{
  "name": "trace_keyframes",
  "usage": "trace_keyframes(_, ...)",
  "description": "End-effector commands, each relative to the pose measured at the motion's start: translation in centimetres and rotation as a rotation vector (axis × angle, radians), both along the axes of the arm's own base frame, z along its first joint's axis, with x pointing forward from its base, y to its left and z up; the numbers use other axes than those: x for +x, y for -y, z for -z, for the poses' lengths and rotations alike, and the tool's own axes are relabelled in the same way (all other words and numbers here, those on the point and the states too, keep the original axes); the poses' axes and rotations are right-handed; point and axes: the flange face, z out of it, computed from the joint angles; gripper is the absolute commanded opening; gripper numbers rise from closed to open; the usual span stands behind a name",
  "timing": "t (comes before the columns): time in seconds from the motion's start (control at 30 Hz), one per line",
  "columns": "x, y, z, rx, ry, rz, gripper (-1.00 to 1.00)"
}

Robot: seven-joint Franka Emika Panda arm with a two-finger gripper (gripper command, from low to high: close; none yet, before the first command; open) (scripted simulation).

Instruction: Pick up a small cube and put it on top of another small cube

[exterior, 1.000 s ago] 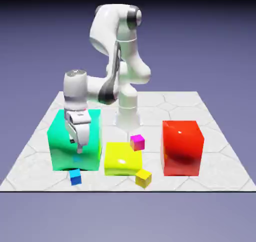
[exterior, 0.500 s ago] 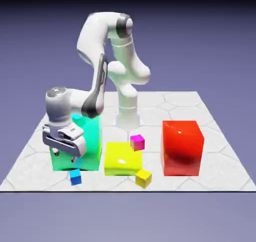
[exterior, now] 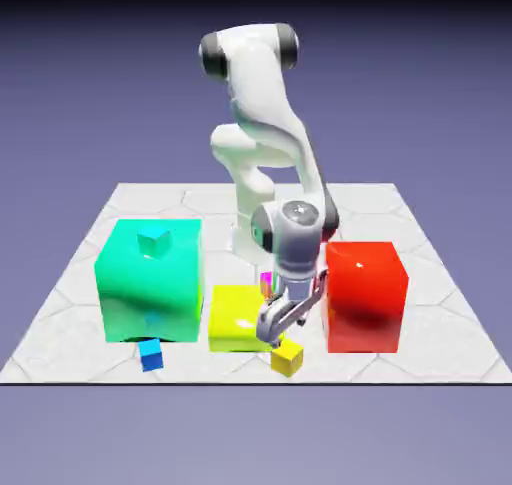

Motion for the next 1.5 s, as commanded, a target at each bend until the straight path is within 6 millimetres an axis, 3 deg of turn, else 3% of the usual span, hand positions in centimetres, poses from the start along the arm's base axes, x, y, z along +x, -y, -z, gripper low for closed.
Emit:
trace_keyframes(0.0, 0.0, 0.0, 1.5, 0.000, 0.000, 0.000, 1.00)
trace_keyframes(0.07, -0.2, 0.2, 4.1, -0.005, 0.000, -0.002, 1.00)
trace_keyframes(0.1, -0.2, 0.2, 4.1, -0.005, 0.000, -0.002, -1.00)
trace_keyframes(0.13, -0.2, 0.2, 4.1, -0.005, 0.000, -0.002, -1.00)
trace_keyframes(0.3, 0.0, 0.0, -3.1, -0.008, 0.004, 0.008, -1.00)
trace_keyframes(0.47, -1.0, 1.1, -7.9, -0.056, 0.041, 0.227, -1.00)
trace_keyframes(0.63, -3.5, 2.0, -12.7, -0.083, 0.077, 0.456, -1.00)
trace_keyframes(0.87, -9.8, 2.6, -16.0, -0.059, 0.051, 0.645, -1.00)
trace_keyframes(1.03, -14.4, 3.0, -17.3, -0.018, 0.027, 0.773, -1.00)
trace_keyframes(1.07, -15.2, 3.0, -16.6, -0.009, 0.008, 0.745, -1.00)
trace_keyframes(1.13, -15.5, 2.9, -16.2, -0.005, -0.002, 0.725, -1.00)
trace_keyframes(1.33, -15.7, 3.0, -9.2, -0.005, -0.002, 0.725, -1.00)
trace_keyframes(1.37, -15.7, 3.0, -9.2, -0.005, -0.002, 0.725, 1.00)
trace_keyframes(1.4, -15.7, 3.0, -9.2, -0.005, -0.002, 0.725, 1.00)
trace_keyframes(1.47, -15.4, 3.0, -11.6, -0.007, -0.002, 0.726, 1.00)
